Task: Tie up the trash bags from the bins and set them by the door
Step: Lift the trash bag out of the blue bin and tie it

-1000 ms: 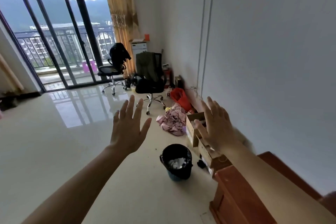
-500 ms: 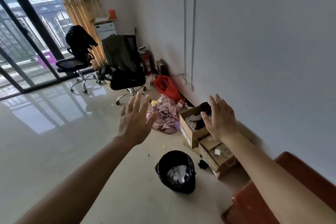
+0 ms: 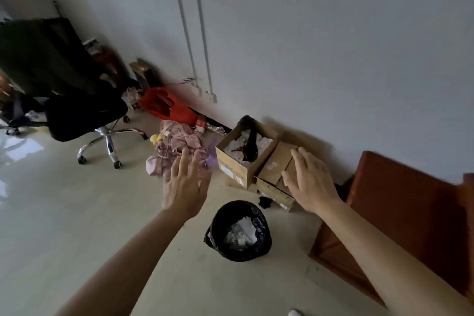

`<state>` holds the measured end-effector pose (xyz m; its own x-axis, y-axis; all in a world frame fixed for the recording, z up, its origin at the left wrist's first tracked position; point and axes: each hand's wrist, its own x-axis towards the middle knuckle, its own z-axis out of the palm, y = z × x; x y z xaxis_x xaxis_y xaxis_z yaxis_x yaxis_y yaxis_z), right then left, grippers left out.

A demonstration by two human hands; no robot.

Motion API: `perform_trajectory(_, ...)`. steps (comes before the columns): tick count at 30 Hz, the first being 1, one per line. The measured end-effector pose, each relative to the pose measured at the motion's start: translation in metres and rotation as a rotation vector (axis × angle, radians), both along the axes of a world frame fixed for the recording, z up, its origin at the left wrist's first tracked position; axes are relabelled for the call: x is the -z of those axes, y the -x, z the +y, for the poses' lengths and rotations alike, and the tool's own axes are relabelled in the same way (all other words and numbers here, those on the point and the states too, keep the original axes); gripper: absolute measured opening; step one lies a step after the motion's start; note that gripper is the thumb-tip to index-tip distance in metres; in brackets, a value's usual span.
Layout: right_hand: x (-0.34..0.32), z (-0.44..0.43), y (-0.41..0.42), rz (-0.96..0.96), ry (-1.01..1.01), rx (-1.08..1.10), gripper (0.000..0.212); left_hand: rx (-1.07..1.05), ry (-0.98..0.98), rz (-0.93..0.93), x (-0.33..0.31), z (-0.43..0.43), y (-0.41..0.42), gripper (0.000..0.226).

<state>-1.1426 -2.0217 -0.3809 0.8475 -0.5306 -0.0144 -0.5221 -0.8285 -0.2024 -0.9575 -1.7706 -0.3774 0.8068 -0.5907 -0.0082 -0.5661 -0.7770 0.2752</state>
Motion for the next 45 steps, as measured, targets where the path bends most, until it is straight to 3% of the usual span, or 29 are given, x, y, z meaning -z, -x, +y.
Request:
perform_trajectory(4, 0.068, 0.016, 0.01, 0.099, -0.07, 0.102, 0.069, -0.048, 0.026, 0.2, 0.075, 0.002, -0.002, 0.065)
perform_trajectory(7, 0.156, 0.026, 0.016, 0.174, -0.187, 0.164, 0.066, -0.118, 0.036, 0.358, 0.169, 0.011, 0.006, 0.066)
perform_trajectory(16, 0.481, 0.06, 0.029, 0.242, -0.63, 0.46, 0.08, -0.303, -0.022, 0.524, 0.499, 0.031, 0.057, 0.066)
perform_trajectory(20, 0.576, 0.076, 0.032, 0.144, -0.815, 0.6, 0.084, -0.507, 0.094, 0.579, 0.596, 0.035, 0.07, 0.055)
perform_trajectory(22, 0.609, 0.078, 0.029, -0.022, -0.89, 0.666, 0.085, -0.714, 0.215, 0.684, 0.635, 0.034, 0.068, 0.055)
perform_trajectory(25, 0.652, 0.069, 0.017, -0.291, -1.087, 0.759, 0.108, -1.041, 0.387, 0.857, 0.687, 0.031, 0.052, 0.067)
perform_trajectory(28, 0.688, 0.053, 0.001, -0.446, -1.304, 0.811, 0.119, -1.053, 0.498, 1.01, 0.725, 0.034, 0.027, 0.078)
perform_trajectory(32, 0.718, 0.037, -0.026, -0.554, -1.36, 0.773, 0.073, -0.657, 0.651, 1.049, 0.746, 0.021, -0.006, 0.032)
perform_trajectory(35, 0.724, 0.04, -0.042, -0.562, -1.307, 0.683, 0.053, -0.652, 0.804, 1.006, 0.746, 0.009, -0.04, 0.033)
perform_trajectory(41, 0.702, 0.023, -0.062, -0.484, -1.074, 0.531, 0.025, -0.641, 0.643, 0.677, 0.725, 0.015, -0.083, 0.018)
perform_trajectory(43, 0.694, 0.023, -0.066, -0.483, -0.979, 0.507, 0.034, -0.666, 0.707, 0.562, 0.702, 0.015, -0.09, 0.014)
perform_trajectory(45, 0.685, 0.035, -0.066, -0.446, -0.935, 0.521, 0.044, -0.574, 0.716, 0.343, 0.671, 0.011, -0.089, 0.027)
